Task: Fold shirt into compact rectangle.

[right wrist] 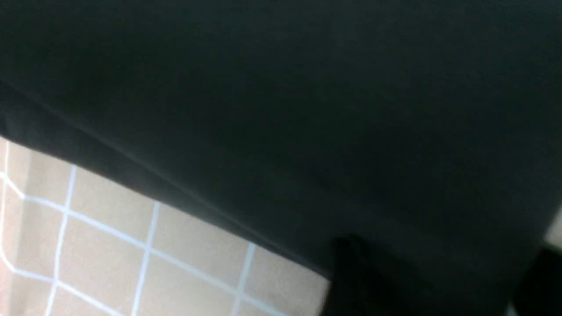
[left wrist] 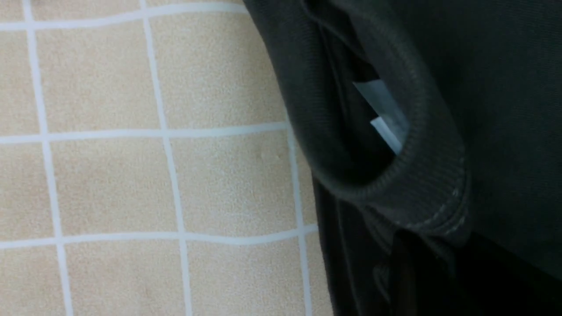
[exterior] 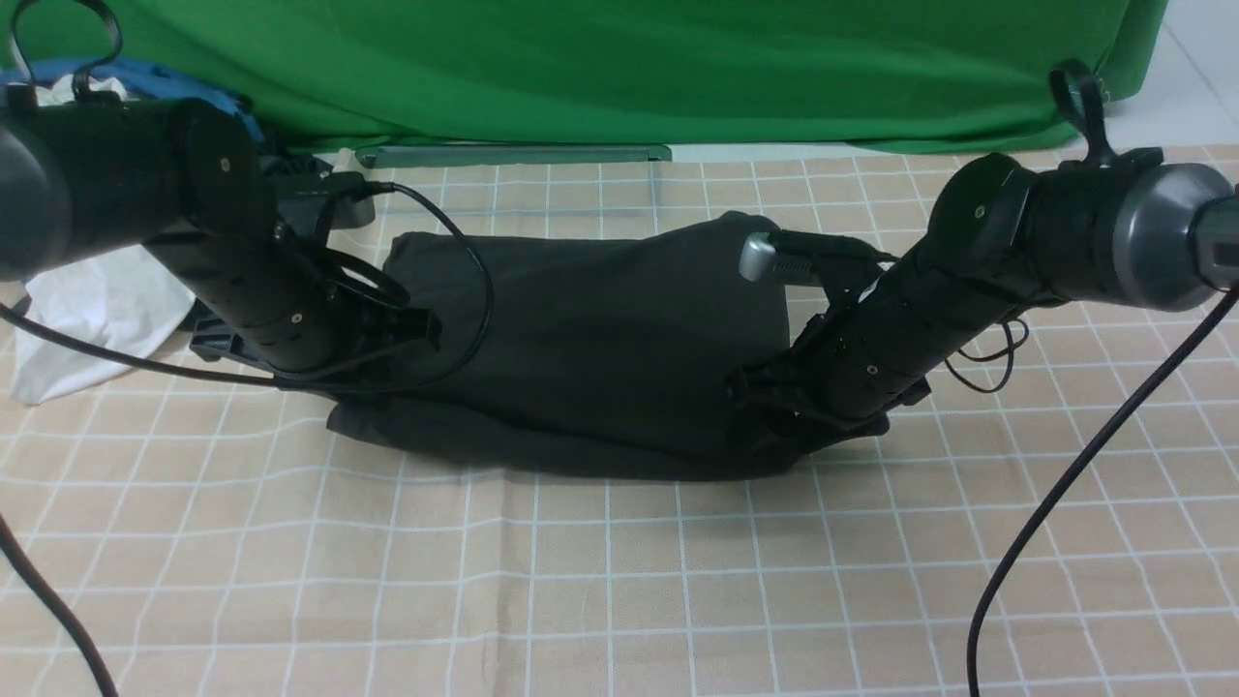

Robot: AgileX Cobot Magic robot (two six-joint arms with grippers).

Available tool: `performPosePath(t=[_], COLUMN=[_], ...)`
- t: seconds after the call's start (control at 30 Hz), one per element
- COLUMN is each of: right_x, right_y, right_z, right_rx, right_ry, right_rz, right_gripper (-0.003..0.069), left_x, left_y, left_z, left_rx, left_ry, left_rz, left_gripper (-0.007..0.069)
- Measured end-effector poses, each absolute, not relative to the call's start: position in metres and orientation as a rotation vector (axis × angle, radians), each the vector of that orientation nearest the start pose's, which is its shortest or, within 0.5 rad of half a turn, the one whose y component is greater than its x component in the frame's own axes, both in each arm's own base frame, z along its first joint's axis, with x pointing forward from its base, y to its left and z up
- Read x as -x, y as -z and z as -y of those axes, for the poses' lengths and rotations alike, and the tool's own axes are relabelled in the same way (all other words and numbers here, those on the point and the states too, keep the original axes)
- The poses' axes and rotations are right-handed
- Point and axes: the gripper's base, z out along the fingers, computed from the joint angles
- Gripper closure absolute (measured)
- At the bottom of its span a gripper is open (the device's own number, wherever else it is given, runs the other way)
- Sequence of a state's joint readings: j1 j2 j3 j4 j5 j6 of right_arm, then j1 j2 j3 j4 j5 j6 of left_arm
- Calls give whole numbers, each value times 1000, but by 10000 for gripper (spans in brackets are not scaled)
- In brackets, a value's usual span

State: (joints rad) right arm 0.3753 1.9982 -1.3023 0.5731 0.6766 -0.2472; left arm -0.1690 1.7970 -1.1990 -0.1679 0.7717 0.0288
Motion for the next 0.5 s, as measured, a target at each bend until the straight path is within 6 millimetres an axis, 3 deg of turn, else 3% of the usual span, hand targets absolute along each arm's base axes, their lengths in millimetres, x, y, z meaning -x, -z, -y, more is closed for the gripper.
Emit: performPosePath(t=[0.03,0.07,0.1,0.13,0.2,0.33,0.43,0.5], right_x=[-362,-363,-363,-363,-360,-344,-334,-320], right_y=[-159,-160,-162,-164,-172,-212,-230,-243], right_z=[-176,-176,-176,-175,-172,-162,-155,-148], right_rx=[320,332,337,342,374,467,479,502], right_ry=[-625,-626,-628,-630,-625,-539,-490,-456], right_rz=[-2805,-2799,-2797,-2800,-2807,-2811,-2839,-2882], right_gripper=[359,480,546,565,571,571,571,571], left_x=[-350,-349,-348,-346,-343,-330,-319,-302], left_y=[-200,-200,-201,-203,-208,-230,-241,-246], left_z=[71,71,71,72,72,76,80,90], left_rx=[-134,-134,-138,-144,-148,-131,-150,-199], left_ry=[224,232,240,249,267,343,385,409], left_rz=[-2854,-2857,-2864,-2872,-2880,-2871,-2887,-2905], left_gripper=[573,573,573,573,573,573,573,573])
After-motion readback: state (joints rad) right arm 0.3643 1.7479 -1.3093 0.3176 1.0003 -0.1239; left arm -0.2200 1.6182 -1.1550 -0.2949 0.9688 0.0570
